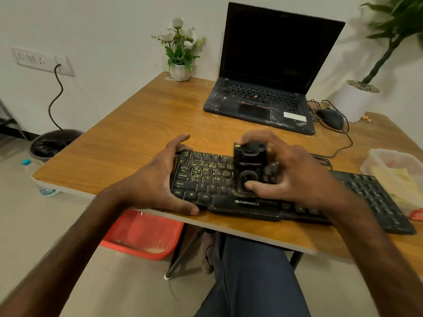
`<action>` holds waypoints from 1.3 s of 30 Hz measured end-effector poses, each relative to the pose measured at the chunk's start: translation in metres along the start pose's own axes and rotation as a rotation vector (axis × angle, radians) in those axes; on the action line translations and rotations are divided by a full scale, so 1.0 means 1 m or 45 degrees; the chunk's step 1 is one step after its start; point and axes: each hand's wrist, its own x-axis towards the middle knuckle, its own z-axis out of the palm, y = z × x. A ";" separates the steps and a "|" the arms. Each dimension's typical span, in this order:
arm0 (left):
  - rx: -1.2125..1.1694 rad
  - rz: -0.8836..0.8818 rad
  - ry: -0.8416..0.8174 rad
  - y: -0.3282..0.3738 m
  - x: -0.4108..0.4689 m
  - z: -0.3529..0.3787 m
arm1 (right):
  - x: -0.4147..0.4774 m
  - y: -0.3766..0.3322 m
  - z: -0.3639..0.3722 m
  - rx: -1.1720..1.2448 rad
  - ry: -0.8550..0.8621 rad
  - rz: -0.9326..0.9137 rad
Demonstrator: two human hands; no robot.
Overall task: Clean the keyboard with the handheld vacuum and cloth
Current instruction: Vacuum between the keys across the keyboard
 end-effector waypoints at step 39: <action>-0.136 -0.014 -0.168 -0.004 -0.002 -0.015 | 0.055 -0.023 0.071 -0.237 0.149 -0.481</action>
